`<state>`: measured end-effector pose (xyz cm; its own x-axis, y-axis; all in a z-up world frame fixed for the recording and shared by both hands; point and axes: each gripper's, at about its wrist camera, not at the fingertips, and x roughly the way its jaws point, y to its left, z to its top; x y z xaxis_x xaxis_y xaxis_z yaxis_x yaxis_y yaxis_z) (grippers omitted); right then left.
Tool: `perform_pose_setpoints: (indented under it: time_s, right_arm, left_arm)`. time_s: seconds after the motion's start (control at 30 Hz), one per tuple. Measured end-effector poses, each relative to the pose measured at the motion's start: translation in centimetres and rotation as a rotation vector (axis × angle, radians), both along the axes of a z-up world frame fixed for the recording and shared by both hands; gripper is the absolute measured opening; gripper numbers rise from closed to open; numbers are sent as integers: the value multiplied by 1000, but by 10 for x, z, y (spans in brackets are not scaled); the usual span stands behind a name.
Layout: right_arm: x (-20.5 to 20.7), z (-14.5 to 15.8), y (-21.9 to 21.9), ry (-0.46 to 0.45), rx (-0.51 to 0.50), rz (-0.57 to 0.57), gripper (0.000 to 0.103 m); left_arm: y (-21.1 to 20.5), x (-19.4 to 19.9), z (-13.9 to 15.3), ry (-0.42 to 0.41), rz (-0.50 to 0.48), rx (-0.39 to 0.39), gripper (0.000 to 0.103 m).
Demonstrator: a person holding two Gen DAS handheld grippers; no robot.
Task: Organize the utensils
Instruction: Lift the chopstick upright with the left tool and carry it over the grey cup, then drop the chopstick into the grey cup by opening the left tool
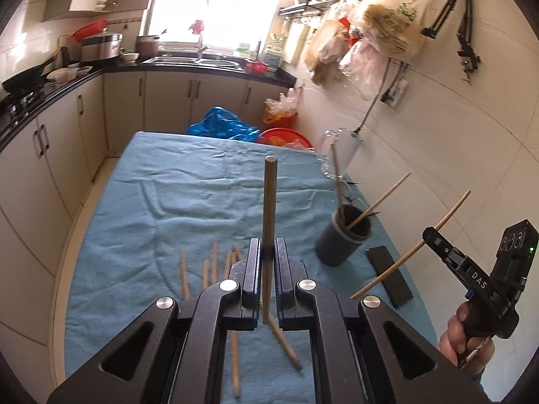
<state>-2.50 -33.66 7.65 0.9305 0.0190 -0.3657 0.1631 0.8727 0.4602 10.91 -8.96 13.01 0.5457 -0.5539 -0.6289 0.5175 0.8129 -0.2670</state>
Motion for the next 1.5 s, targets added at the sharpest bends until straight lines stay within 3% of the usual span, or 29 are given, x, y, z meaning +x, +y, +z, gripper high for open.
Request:
perform_pose_setpoints:
  time_s: [0.5,0.9,1.1,1.5]
  right_arm:
    - [-32,27,-69,-84,58,-148,8]
    - [-2,51,-101,-108,32,-201,8]
    - [24,42,-116,-78,50,-213,8]
    - [58,-5,-131,34,112,-191,8]
  left_arm:
    - [-81,17,39,-11,-84,-18,7]
    - [-141,42,75,-53,-123,-56,7]
    - [-164,60,64,-39,-130,-65,7]
    - [-188,92,6,73,-133,-13,7]
